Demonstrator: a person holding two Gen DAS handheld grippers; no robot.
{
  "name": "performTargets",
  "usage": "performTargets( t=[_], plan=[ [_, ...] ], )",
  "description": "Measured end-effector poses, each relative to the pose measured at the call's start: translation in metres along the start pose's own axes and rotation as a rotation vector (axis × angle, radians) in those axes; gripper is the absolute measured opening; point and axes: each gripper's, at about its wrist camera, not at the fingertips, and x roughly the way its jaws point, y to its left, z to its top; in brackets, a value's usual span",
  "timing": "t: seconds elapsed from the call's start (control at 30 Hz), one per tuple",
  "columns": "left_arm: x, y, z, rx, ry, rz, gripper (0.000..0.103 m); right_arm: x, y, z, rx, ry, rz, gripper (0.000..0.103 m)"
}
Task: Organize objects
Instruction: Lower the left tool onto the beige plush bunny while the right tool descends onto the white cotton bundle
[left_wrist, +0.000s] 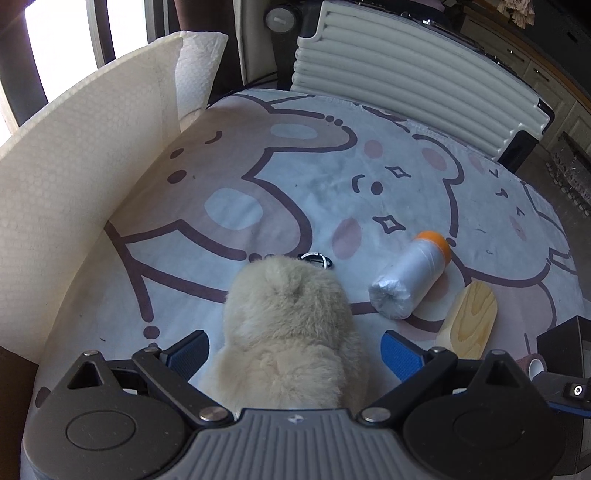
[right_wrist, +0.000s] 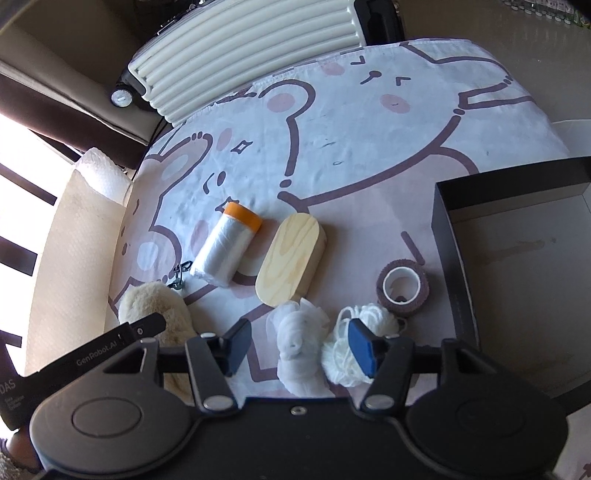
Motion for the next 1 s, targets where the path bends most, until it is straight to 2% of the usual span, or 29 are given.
performTargets(
  t=[0.27, 0.37, 0.63, 0.87, 1.0],
  plan=[
    [0.016, -0.001, -0.005, 0.020, 0.048, 0.052, 0.099, 0.008, -0.006, -0.001, 0.039, 0.030, 0.076, 0.060],
    [0.017, 0.002, -0.005, 0.009, 0.056, 0.045, 0.099, 0.016, -0.001, -0.004, 0.020, 0.062, 0.091, 0.060],
    [0.021, 0.014, -0.007, -0.023, 0.089, 0.044, 0.099, 0.039, 0.012, -0.009, -0.047, 0.126, 0.052, 0.059],
    [0.021, 0.018, -0.006, -0.028, 0.092, 0.041, 0.099, 0.054, 0.019, -0.012, -0.091, 0.130, 0.000, 0.053],
    [0.023, 0.018, -0.005, -0.026, 0.103, 0.044, 0.099, 0.061, 0.021, -0.012, -0.113, 0.127, -0.037, 0.046]
  ],
)
